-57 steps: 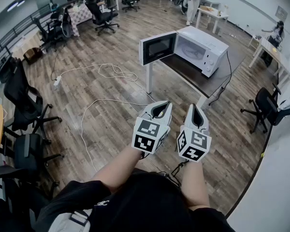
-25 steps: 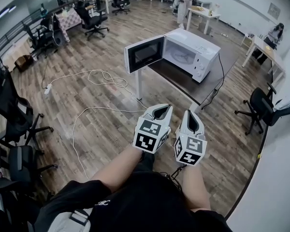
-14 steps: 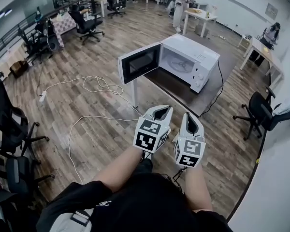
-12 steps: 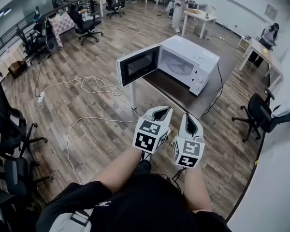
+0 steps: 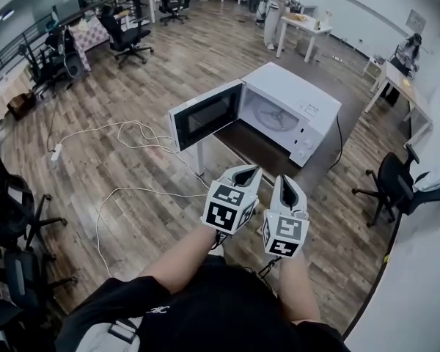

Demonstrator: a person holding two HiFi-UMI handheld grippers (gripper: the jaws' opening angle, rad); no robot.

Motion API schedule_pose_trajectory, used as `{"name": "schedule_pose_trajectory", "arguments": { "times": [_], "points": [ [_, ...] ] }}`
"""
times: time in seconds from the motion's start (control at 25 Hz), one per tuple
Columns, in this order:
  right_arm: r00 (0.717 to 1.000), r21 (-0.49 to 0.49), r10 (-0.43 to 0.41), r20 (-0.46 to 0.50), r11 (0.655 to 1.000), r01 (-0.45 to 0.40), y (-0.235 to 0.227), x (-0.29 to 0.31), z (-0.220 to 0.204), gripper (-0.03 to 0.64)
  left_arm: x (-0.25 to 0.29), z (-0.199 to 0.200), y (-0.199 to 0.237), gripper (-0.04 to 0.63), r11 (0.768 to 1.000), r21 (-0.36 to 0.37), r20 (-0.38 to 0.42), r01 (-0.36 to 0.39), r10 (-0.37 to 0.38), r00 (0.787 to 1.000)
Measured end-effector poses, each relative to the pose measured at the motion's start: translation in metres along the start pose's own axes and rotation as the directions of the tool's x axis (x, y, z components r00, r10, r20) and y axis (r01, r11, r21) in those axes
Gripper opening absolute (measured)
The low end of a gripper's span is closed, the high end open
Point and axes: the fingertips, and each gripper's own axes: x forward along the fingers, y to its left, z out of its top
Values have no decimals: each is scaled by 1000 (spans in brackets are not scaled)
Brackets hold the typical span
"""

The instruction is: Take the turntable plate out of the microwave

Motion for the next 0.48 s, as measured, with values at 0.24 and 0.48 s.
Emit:
{"name": "schedule_pose_trajectory", "arguments": {
  "times": [0.24,0.48],
  "points": [
    [1000,9,-24,-15,1000,24,-15,61,2,9,48,17,42,11,1000,-20,-7,6,-6,1000],
    [999,11,-39,-32,999,39,-25,114,-2,9,88,23,82,11,999,-50,-15,13,-14,1000]
  ]
}}
